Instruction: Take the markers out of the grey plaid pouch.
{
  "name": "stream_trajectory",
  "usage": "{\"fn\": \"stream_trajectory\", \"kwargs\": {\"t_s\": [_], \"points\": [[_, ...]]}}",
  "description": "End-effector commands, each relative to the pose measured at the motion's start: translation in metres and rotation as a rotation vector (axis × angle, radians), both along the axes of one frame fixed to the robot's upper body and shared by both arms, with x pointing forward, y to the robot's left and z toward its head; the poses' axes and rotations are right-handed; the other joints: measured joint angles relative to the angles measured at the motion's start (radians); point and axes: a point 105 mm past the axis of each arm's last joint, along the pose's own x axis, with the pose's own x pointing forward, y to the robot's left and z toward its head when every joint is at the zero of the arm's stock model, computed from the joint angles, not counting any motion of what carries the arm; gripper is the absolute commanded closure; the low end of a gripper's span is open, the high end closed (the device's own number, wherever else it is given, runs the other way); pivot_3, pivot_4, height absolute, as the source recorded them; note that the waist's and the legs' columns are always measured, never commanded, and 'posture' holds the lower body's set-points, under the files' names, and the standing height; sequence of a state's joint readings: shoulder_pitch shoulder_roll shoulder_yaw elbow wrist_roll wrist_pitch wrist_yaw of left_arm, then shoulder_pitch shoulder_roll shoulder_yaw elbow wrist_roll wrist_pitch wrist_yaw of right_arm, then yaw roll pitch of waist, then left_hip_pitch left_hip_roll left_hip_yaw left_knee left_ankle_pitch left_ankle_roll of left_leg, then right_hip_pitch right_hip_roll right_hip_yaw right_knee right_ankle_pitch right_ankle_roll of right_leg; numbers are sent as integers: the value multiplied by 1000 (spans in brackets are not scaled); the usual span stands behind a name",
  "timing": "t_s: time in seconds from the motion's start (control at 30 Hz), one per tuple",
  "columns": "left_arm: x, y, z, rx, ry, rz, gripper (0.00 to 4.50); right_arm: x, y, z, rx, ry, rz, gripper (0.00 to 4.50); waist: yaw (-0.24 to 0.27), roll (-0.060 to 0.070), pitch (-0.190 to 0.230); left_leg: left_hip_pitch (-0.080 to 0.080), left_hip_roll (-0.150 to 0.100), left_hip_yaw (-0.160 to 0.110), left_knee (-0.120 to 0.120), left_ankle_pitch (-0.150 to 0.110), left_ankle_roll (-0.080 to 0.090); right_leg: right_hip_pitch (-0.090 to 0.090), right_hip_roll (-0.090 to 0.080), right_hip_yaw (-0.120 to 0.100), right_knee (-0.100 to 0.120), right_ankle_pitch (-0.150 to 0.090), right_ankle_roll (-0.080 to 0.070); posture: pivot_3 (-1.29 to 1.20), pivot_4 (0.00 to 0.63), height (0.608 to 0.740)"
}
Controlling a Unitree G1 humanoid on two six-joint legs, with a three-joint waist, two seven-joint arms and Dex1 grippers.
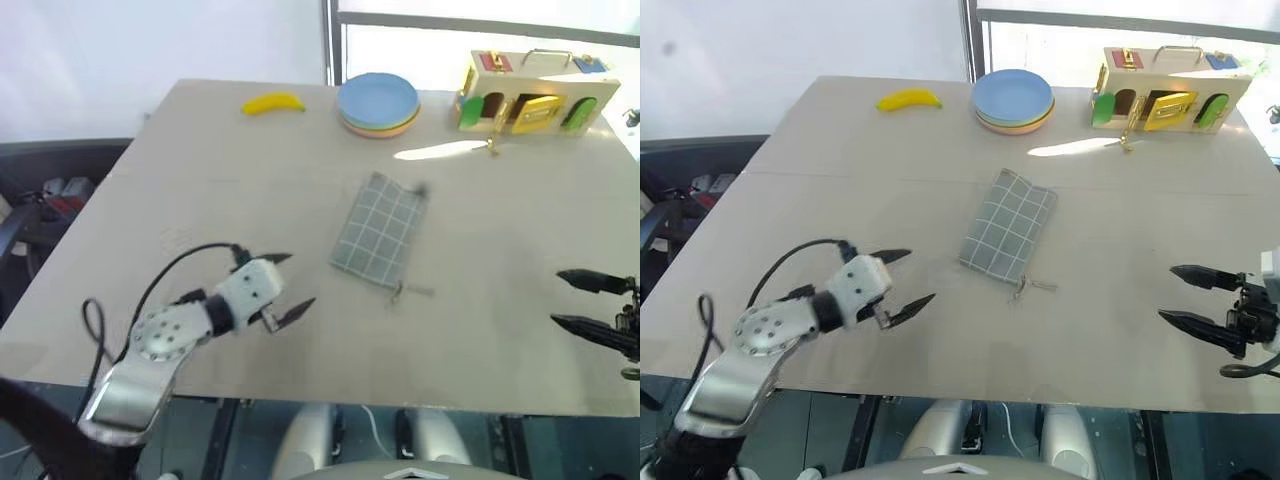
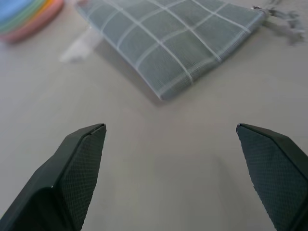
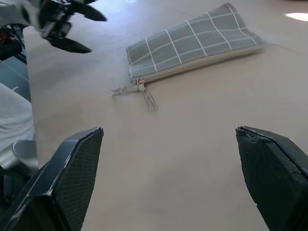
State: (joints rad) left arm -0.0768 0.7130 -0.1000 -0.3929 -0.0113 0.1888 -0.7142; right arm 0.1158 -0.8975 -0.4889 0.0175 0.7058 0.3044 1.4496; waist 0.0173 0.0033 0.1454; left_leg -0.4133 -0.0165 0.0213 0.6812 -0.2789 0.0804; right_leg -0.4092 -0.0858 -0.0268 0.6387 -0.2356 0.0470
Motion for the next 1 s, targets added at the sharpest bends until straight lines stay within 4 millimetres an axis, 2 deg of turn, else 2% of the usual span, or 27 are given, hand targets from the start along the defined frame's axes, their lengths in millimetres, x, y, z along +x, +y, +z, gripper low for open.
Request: {"fn": "stream_trajectory", "kwargs": {"t_s": [0.03, 0.1, 0.17, 0.23, 0.47, 0.6, 0.73, 0.83, 0.87, 0.93, 1.0], "points": [[18, -18, -1, 121, -149, -88, 0, 0, 4, 14, 12, -64, 10, 25, 1, 0, 0, 0, 0, 0, 0, 0, 0, 0, 0, 0, 0, 0, 0, 0, 150, 740], [26, -30, -7, 133, -194, -126, 0, -1, 4, 17, 17, -75, 4, 25, 0, 0, 0, -1, 0, 0, 0, 0, 0, 0, 0, 0, 0, 0, 0, 0, 150, 740], [25, -45, -16, 163, -229, -193, 0, -2, 4, 19, 25, -83, -5, 25, 0, 0, 0, -1, -1, 0, 0, 1, -2, 0, 0, 0, -1, 0, 1, 0, 150, 740], [22, -59, -17, 119, -233, -233, 0, -4, 4, 20, 26, -83, -11, 25, 1, 0, 0, -1, -1, 0, 0, 1, -2, -1, 0, 0, -2, 0, 1, 0, 150, 740], [7, -85, -21, 131, -288, -387, 0, -10, 3, 19, 26, -81, -38, 25, 7, 0, 0, -1, -1, 0, -1, 1, -2, 0, 0, 0, -2, 0, 1, 0, 150, 740], [10, -94, -31, 237, -387, -422, 0, -13, 5, 17, 32, -79, -44, 25, 11, 0, 0, -1, -1, 0, 0, -1, 2, 0, 0, 0, -1, 0, 1, 0, 150, 740], [17, -111, -49, 404, -519, -472, 0, -17, 5, 16, 38, -65, -53, 25, 26, 1, -2, 0, -1, 0, 2, -1, 2, 1, 0, 0, 1, 1, 1, 0, 150, 740], [26, -115, -56, 466, -559, -447, 0, -18, 6, 17, 37, -61, -53, 25, 31, 2, -5, 1, -2, 0, 3, -1, 2, 2, -1, 0, 1, 1, 1, 0, 150, 740], [30, -115, -56, 477, -565, -420, 391, -19, 6, 17, 36, -60, -53, 0, 30, 2, -5, 1, -2, 0, 4, -1, 2, 2, -1, 0, 2, 1, 1, 0, 150, 740], [37, -115, -57, 495, -575, -386, 814, -19, 7, 18, 36, -58, -53, 0, 30, 2, -6, 2, -2, 0, 4, -1, 3, 3, -1, 0, 2, 1, 1, 0, 150, 740], [47, -111, -55, 507, -577, -322, 1764, -21, 6, 18, 36, -55, -56, 0, 26, 2, -6, 2, -2, 0, 5, -1, 3, 3, -1, 0, 3, 1, 1, 0, 150, 740]]}}
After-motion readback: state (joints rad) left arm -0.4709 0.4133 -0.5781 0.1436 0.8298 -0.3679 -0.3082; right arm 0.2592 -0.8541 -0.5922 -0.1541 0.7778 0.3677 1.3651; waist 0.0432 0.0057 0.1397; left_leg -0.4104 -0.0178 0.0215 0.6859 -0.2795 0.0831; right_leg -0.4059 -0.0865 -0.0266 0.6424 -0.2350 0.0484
